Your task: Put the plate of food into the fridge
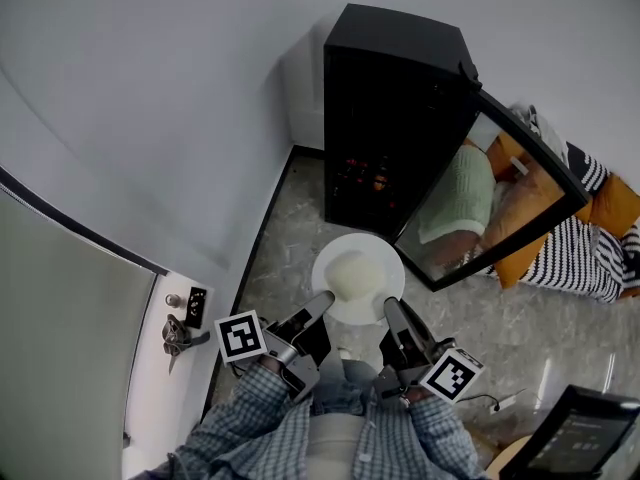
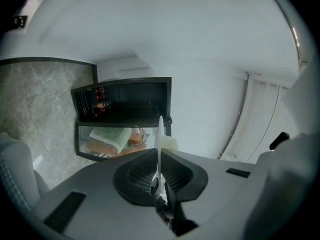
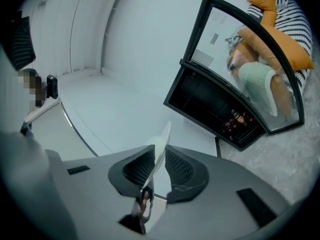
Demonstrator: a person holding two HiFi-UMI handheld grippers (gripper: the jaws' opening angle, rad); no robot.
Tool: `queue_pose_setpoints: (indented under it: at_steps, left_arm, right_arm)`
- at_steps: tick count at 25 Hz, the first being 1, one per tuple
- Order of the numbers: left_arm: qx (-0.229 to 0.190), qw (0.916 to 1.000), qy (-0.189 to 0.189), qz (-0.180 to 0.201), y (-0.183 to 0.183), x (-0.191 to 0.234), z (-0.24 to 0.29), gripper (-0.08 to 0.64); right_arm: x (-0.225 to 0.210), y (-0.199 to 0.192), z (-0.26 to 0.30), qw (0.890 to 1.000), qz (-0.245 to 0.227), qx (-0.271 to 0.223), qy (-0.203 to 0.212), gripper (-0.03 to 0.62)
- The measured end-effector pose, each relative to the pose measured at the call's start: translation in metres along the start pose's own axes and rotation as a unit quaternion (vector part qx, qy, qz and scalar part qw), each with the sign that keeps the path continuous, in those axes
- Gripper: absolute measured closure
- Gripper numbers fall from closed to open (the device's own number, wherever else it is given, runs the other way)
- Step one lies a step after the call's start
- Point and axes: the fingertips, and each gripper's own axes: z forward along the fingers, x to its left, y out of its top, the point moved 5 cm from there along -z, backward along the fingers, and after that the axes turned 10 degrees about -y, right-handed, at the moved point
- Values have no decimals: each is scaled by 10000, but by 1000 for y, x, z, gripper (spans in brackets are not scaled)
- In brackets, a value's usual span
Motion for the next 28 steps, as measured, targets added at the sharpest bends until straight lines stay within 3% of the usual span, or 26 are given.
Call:
queue_pose_setpoints:
  at_steps: [8, 16, 28]
  left_arm:
    - [-10, 10000, 4, -12, 0, 2, -2, 543]
    - [29, 9998, 181, -71, 31, 7, 29, 543]
    - [241, 9995, 189, -123, 75, 9, 67, 543]
  right_arm:
    - [-2, -2, 0, 10000, -2, 46, -16, 522]
    - [-10, 20, 36, 9996, 249, 84, -122, 522]
    - [-9, 48, 79, 9993, 205, -143, -261, 522]
